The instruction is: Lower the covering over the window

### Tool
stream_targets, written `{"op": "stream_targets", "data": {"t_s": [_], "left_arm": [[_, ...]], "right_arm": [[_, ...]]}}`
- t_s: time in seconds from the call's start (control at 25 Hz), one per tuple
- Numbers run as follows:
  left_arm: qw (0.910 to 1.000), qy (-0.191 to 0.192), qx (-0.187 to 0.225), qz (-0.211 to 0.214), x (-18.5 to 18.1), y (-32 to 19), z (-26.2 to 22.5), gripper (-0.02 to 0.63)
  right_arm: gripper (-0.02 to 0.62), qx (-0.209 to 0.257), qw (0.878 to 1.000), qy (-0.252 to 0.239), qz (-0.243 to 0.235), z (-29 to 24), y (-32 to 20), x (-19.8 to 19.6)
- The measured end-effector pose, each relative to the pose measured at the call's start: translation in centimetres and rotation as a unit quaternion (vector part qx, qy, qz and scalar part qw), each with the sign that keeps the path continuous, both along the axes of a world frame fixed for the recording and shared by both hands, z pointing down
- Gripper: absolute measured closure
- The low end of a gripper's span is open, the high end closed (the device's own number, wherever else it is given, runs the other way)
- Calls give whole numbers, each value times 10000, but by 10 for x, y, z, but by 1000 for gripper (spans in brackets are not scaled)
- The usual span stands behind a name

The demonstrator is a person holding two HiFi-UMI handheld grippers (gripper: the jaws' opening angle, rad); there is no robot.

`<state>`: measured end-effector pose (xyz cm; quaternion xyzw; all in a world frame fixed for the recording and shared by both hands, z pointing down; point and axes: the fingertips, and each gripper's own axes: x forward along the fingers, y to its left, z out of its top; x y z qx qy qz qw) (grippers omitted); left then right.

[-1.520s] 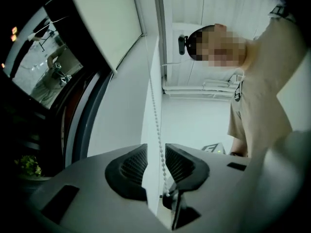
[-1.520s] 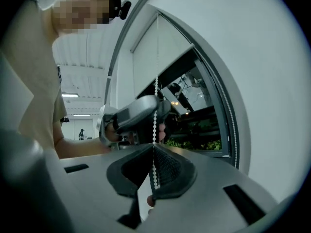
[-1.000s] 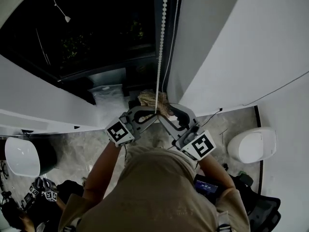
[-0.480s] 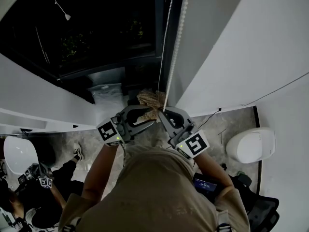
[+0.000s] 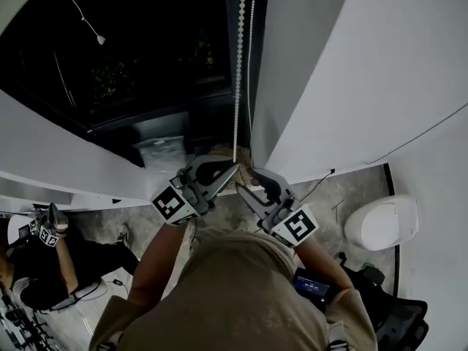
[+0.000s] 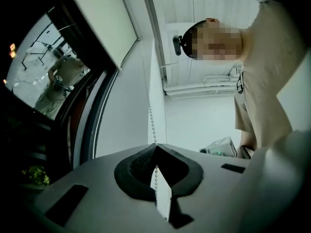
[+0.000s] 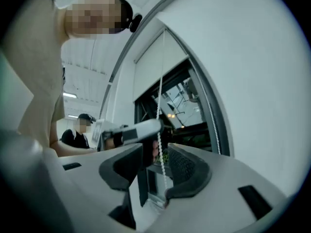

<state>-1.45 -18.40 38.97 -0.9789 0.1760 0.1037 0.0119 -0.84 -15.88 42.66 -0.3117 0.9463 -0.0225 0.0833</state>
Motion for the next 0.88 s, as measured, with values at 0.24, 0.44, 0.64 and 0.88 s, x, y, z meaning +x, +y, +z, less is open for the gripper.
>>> {"op": "stream_targets", "data": {"t_s": [0.24, 0.44, 0.64, 0.88], "left_arm": [[9974, -456, -355, 419, 23, 27, 53, 589], [9960, -314, -708, 448, 19, 33, 69, 589], [9908, 1075, -812, 155, -39, 1, 10, 446], [9991, 123, -99, 382, 5, 4, -32, 450]], "right_arm": [[453, 179, 9996, -56, 193, -25, -6, 6], [575, 546, 9975, 155, 429, -38, -10, -6], [578, 99, 9990, 289, 311, 1, -12, -11], [578, 88, 9984, 554, 14, 9, -10, -21]]}}
